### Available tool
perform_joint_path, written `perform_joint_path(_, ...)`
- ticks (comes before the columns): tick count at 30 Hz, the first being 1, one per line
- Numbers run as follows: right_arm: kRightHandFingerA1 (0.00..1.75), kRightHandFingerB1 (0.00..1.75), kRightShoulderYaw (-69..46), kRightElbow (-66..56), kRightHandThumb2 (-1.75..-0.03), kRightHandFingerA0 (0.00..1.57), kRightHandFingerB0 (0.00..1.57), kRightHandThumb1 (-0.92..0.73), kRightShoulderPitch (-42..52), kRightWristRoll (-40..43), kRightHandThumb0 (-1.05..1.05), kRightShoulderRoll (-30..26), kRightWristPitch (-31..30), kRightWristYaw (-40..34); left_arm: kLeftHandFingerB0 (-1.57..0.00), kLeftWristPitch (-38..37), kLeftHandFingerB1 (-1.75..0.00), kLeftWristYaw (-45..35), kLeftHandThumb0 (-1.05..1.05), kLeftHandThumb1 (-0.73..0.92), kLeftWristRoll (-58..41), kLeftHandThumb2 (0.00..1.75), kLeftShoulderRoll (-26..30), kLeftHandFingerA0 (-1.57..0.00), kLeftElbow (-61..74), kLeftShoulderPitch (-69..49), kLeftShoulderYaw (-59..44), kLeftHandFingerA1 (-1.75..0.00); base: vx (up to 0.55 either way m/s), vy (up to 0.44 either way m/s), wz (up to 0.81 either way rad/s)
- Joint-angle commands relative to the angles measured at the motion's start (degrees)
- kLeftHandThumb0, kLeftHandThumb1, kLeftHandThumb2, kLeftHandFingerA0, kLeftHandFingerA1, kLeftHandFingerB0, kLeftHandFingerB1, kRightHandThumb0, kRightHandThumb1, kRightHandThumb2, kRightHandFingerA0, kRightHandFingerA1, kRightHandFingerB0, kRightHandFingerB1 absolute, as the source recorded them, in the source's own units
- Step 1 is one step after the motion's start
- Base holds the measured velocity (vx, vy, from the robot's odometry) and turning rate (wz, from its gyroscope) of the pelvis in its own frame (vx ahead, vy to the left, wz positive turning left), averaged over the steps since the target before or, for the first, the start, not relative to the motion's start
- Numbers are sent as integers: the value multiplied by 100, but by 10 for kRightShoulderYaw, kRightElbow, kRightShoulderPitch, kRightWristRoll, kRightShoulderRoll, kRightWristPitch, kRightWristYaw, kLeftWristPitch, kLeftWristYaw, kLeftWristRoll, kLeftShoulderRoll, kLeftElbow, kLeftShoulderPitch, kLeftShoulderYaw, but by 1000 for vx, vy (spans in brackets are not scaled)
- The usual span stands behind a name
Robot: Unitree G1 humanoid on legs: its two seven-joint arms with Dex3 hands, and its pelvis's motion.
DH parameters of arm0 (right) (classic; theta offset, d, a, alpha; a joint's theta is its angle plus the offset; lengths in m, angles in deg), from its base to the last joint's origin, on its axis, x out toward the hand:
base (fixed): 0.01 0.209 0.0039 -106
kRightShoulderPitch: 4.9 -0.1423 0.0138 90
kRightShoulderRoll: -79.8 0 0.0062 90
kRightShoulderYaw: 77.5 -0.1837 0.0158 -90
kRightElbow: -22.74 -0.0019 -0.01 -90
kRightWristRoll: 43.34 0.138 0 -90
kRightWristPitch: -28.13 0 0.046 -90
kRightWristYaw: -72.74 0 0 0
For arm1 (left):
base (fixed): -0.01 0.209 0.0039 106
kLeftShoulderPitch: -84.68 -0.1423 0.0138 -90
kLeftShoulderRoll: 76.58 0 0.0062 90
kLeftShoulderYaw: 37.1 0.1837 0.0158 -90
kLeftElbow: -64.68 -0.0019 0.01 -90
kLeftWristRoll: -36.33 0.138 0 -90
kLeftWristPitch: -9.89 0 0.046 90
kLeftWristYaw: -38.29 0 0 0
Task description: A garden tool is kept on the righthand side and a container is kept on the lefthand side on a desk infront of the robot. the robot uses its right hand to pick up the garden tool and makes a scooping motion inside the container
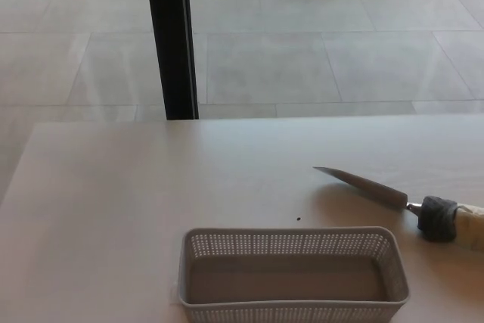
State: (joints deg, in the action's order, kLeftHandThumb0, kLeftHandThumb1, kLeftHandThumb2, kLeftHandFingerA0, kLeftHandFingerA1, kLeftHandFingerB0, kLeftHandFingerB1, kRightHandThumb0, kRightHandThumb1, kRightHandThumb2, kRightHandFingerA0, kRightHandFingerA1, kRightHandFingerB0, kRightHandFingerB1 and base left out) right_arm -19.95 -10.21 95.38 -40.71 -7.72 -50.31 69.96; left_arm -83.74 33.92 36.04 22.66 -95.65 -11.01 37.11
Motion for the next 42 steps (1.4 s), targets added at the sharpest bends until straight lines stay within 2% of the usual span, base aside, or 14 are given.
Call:
perform_joint_path(1, 105, 65, -94, 16, -61, 29, 9, -69, -29, 132, -88, -44, -7, 50, -58, -27, -45, 2, -47, 62, -7, 58, 18, -62, -22, 3, -7, -65, 0, 0, 0)
perform_joint_path(2, 85, 57, -114, 4, -96, 30, 3, -55, -39, 151, -91, -52, -25, 52, -59, -36, -47, 1, -45, 61, -13, 58, 15, -63, -24, 0, -14, -65, 0, 0, 0)
perform_joint_path(4, 83, 46, -151, -27, -72, 0, 0, -66, -55, 188, -98, -65, -40, 62, -58, -29, -46, 5, -47, 61, -14, 59, 14, -58, -29, 1, -16, -62, 0, 0, 0)
perform_joint_path(5, 64, 40, -173, -30, -105, 0, 8, -63, -75, 203, -101, -79, -65, 36, -58, -24, -44, 7, -47, 63, -11, 59, 16, -58, -32, 4, -14, -60, 0, 0, 0)
perform_joint_path(7, 37, 21, -204, -54, -107, 0, 0, -69, -107, 232, -105, -116, -71, 61, -57, -31, -45, 2, -47, 63, -4, 59, 20, -60, -34, 5, -8, -61, 0, 0, 0)
perform_joint_path(17, 53, 31, -172, -283, -111, 2, 5, -71, -193, 207, -105, -211, -109, 88, -59, -17, -44, 2, -47, 61, -11, 59, 20, -64, -43, 3, -15, -61, 0, 0, 0)
perform_joint_path(18, 67, 51, -169, -296, -67, 0, 1, -79, -199, 210, -100, -213, -113, 90, -59, -16, -44, 2, -46, 61, -12, 58, 20, -66, -43, 3, -16, -62, 0, 0, 0)
perform_joint_path(19, 62, 55, -142, -349, -102, 2, 10, -62, -220, 197, -100, -230, -115, 98, -58, -17, -45, 3, -46, 61, -15, 58, 18, -66, -43, 2, -20, -62, 0, 0, 0)
perform_joint_path(24, 50, 45, -46, -442, -104, 11, 0, -64, -271, 122, -97, -270, -104, 117, -56, -23, -45, -4, -48, 63, -20, 58, 18, -65, -30, -10, -22, -66, 0, 0, 0)
perform_joint_path(25, 50, 39, -20, -459, -65, 0, 1, -80, -276, 96, -91, -276, -104, 117, -57, -25, -45, -3, -49, 61, -21, 58, 17, -63, -29, -11, -23, -67, 0, 0, 0)
perform_joint_path(26, 50, 39, -7, -465, -65, 0, 1, -80, -279, 79, -91, -279, -98, 116, -57, -26, -45, -2, -49, 61, -21, 58, 17, -63, -28, -12, -24, -67, 0, 0, 0)
perform_joint_path(27, 35, 31, 13, -479, -105, 3, 0, -64, -281, 62, -93, -283, -104, 116, -56, -26, -45, 0, -49, 61, -19, 59, 18, -61, -31, -12, -22, -64, 0, 0, 0)
perform_joint_path(31, 10, 7, 116, -494, -106, 1, 0, -67, -302, -22, -94, -310, -101, 139, -59, -23, -46, -3, -49, 60, -22, 58, 19, -64, -25, -12, -24, -68, 0, 0, 0)
perform_joint_path(42, 32, 27, 340, -373, -97, 1, 7, -55, -335, -169, -75, -325, -49, 187, -61, -26, -45, -1, -46, 59, -22, 57, 16, -63, -43, -14, -28, -66, 0, 0, 0)
